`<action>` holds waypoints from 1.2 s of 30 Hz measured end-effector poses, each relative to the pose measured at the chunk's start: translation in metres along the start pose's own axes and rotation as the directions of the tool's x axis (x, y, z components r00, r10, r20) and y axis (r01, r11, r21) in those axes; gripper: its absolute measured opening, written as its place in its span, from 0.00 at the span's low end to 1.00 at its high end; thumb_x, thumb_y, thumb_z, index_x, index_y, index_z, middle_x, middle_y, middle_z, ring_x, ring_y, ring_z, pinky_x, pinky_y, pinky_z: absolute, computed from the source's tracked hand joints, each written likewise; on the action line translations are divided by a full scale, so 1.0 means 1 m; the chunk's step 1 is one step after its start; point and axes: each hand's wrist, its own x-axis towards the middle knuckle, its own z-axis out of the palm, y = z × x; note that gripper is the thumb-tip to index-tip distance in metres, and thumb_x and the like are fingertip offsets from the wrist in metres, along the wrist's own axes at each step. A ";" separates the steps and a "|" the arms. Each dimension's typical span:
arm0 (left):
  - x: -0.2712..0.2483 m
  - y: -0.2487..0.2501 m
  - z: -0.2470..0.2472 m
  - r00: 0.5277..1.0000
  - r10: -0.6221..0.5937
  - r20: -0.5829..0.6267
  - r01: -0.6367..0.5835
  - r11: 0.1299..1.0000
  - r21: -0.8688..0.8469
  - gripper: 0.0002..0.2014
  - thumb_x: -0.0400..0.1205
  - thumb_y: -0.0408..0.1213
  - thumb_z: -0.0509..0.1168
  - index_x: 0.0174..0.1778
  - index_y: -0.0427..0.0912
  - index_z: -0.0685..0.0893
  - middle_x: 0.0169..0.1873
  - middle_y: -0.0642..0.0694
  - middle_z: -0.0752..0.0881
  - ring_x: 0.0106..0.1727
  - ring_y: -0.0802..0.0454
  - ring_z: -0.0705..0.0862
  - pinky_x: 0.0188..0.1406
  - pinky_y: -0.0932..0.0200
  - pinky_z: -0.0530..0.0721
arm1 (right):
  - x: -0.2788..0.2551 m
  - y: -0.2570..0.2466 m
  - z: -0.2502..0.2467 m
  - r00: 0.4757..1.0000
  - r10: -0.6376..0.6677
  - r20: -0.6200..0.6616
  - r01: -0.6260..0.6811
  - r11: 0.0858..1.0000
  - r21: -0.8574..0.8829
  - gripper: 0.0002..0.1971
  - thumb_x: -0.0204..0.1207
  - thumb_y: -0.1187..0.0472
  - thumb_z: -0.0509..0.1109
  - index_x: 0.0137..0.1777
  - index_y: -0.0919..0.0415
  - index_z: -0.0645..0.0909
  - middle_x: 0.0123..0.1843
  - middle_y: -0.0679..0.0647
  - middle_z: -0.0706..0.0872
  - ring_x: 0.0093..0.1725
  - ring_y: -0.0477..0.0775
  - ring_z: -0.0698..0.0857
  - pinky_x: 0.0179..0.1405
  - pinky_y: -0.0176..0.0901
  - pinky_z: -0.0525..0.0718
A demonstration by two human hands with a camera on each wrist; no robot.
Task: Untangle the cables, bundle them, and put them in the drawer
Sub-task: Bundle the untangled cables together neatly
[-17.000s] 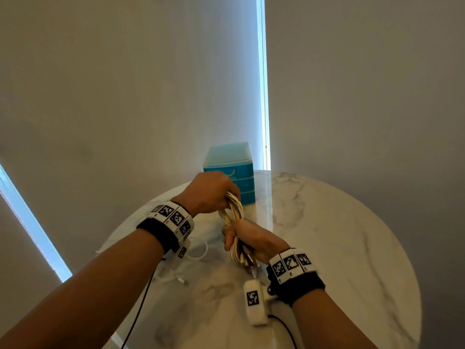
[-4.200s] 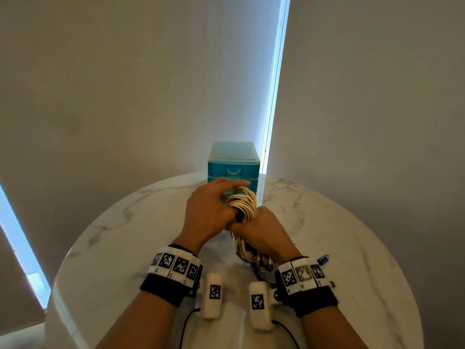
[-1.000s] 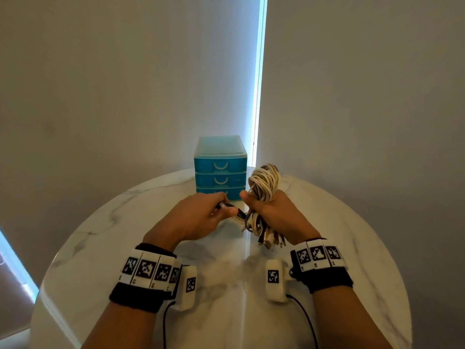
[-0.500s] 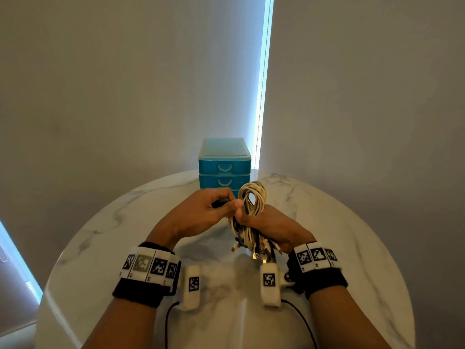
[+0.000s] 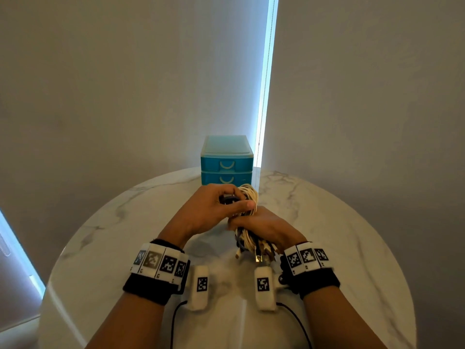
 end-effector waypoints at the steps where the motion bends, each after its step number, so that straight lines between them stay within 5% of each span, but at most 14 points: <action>1: 0.000 -0.001 0.001 1.000 -0.005 -0.007 0.004 1.000 -0.005 0.15 0.79 0.61 0.74 0.55 0.59 0.94 0.55 0.62 0.93 0.60 0.70 0.86 0.57 0.67 0.87 | 0.001 0.001 0.000 1.000 0.020 -0.007 -0.020 1.000 0.014 0.30 0.58 0.42 0.82 0.60 0.54 0.89 0.55 0.58 0.94 0.58 0.59 0.93 0.70 0.62 0.90; 4: 0.001 -0.002 0.004 0.999 -0.025 -0.044 0.025 0.999 0.022 0.15 0.83 0.61 0.71 0.58 0.58 0.93 0.54 0.61 0.93 0.59 0.67 0.87 0.56 0.64 0.86 | 0.002 0.006 -0.003 0.996 0.091 -0.017 -0.089 0.990 0.108 0.31 0.54 0.45 0.81 0.58 0.61 0.89 0.51 0.62 0.96 0.56 0.64 0.95 0.69 0.66 0.90; 7: 0.004 -0.003 0.005 0.989 -0.071 -0.133 0.067 0.997 -0.028 0.13 0.89 0.57 0.67 0.61 0.54 0.86 0.42 0.53 0.94 0.39 0.67 0.88 0.39 0.68 0.82 | -0.002 0.007 -0.005 0.995 0.096 0.003 -0.094 0.970 0.224 0.16 0.73 0.59 0.75 0.56 0.69 0.88 0.46 0.65 0.95 0.46 0.63 0.94 0.63 0.61 0.93; 10: 0.004 -0.009 -0.002 0.978 -0.113 -0.178 0.092 0.989 -0.119 0.11 0.91 0.54 0.66 0.59 0.50 0.81 0.41 0.48 0.95 0.29 0.57 0.86 0.31 0.62 0.85 | -0.007 0.007 -0.006 0.996 0.089 0.012 -0.089 0.956 0.279 0.11 0.79 0.62 0.72 0.52 0.71 0.89 0.47 0.69 0.95 0.43 0.63 0.93 0.54 0.58 0.93; 14: 0.005 -0.011 0.001 0.975 -0.078 -0.210 0.075 0.997 -0.019 0.14 0.90 0.56 0.66 0.53 0.49 0.84 0.42 0.53 0.95 0.30 0.55 0.88 0.35 0.65 0.86 | -0.005 0.005 -0.007 0.990 0.136 0.025 -0.134 0.912 0.388 0.09 0.81 0.65 0.69 0.51 0.70 0.89 0.42 0.65 0.93 0.37 0.60 0.92 0.40 0.50 0.91; 18: 0.004 -0.009 0.000 0.961 -0.060 -0.269 0.079 0.995 0.061 0.14 0.86 0.64 0.65 0.52 0.60 0.87 0.48 0.61 0.91 0.42 0.60 0.88 0.39 0.66 0.86 | -0.009 0.004 -0.013 0.986 0.155 0.063 -0.163 0.812 0.560 0.06 0.81 0.66 0.72 0.44 0.67 0.87 0.37 0.61 0.90 0.31 0.56 0.89 0.32 0.45 0.89; 22: 0.002 -0.004 -0.002 0.958 0.005 -0.286 0.023 0.995 0.096 0.09 0.83 0.60 0.73 0.54 0.63 0.90 0.50 0.67 0.89 0.49 0.72 0.84 0.43 0.78 0.80 | -0.013 0.002 -0.017 0.985 0.127 0.121 -0.175 0.744 0.645 0.03 0.83 0.66 0.74 0.47 0.64 0.86 0.35 0.57 0.87 0.28 0.52 0.86 0.29 0.42 0.88; 29: 0.001 -0.007 -0.010 0.929 -0.006 -0.369 0.033 0.997 0.066 0.10 0.82 0.53 0.77 0.55 0.54 0.97 0.45 0.61 0.93 0.40 0.62 0.89 0.39 0.76 0.82 | -0.011 0.005 -0.014 0.993 0.050 0.108 -0.103 0.813 0.573 0.17 0.84 0.54 0.78 0.62 0.68 0.88 0.34 0.55 0.87 0.30 0.50 0.86 0.34 0.40 0.87; 36: 0.003 -0.007 0.003 0.948 0.008 -0.319 0.021 0.996 0.090 0.16 0.88 0.47 0.73 0.72 0.57 0.90 0.57 0.54 0.92 0.39 0.59 0.90 0.40 0.81 0.80 | -0.005 0.004 -0.001 0.993 0.102 0.057 -0.114 0.736 0.667 0.10 0.85 0.59 0.75 0.43 0.62 0.86 0.32 0.56 0.86 0.28 0.51 0.85 0.34 0.42 0.87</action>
